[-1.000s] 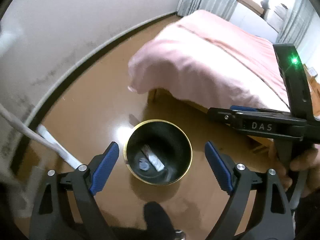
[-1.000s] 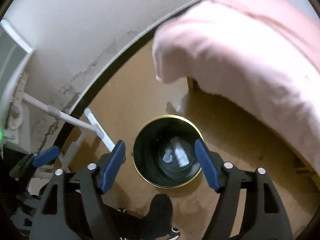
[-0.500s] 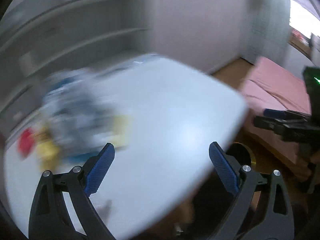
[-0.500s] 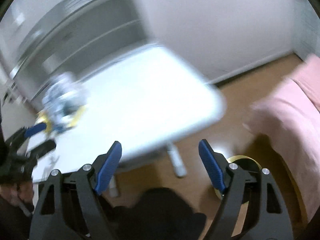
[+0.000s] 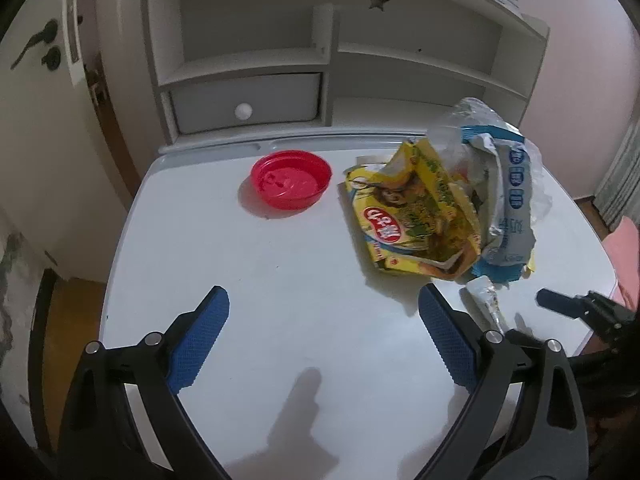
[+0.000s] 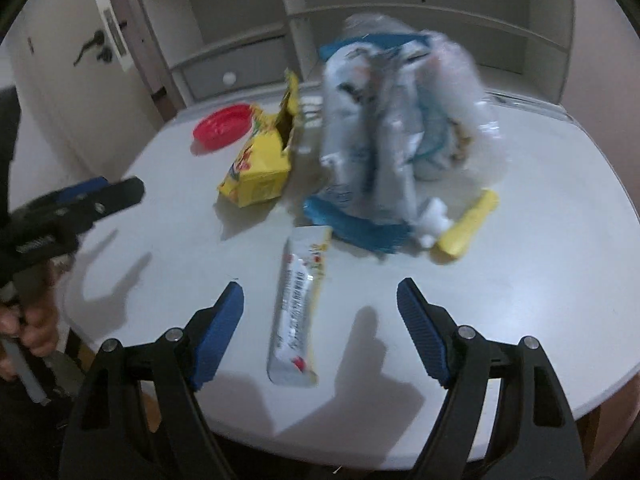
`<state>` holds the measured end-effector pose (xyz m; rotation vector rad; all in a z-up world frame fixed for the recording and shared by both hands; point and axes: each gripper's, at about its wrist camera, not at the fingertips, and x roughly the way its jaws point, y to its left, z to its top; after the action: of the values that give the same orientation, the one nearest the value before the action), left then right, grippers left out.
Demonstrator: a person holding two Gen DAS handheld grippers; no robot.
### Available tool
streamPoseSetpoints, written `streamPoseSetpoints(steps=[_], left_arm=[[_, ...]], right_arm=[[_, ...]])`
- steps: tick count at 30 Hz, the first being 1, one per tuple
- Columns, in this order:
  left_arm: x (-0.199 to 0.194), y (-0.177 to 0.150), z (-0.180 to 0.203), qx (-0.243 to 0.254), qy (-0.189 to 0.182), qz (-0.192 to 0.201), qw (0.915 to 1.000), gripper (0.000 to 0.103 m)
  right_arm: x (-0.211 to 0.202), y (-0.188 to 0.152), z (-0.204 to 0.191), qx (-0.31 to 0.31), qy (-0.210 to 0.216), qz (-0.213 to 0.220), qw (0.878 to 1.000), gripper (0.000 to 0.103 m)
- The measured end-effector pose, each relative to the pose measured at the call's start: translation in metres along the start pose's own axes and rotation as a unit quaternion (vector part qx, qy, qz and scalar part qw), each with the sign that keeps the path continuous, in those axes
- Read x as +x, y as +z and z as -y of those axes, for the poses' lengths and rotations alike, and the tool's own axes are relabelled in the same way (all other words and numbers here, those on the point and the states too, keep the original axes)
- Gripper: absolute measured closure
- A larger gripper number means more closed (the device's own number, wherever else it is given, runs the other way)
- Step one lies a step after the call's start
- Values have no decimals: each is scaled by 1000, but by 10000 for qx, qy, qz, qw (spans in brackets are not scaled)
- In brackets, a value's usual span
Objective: Collect trash
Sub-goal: 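Grasp the yellow snack bag with the left tool while the right tool grasps the white snack stick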
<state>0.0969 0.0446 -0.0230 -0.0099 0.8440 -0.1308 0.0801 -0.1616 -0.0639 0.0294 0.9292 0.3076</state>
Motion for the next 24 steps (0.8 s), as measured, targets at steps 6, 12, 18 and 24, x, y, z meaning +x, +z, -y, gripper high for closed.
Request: streamPoseSetpoints(steps=[6, 12, 18, 24], left_arm=[[10, -4, -11, 15, 10, -90, 10000, 10], [10, 9, 11, 45, -128, -52, 9999, 10], [18, 26, 60, 430, 50, 144, 9990, 8], [47, 16, 107, 1350, 568, 49, 9892, 8]], right_arm=[[21, 0, -16, -359, -358, -118, 9986, 38], [12, -8, -16, -622, -289, -110, 9976, 87], [-9, -9, -10, -531, -142, 44, 9985, 87], [-47, -20, 14, -370, 15, 256, 9990, 87]])
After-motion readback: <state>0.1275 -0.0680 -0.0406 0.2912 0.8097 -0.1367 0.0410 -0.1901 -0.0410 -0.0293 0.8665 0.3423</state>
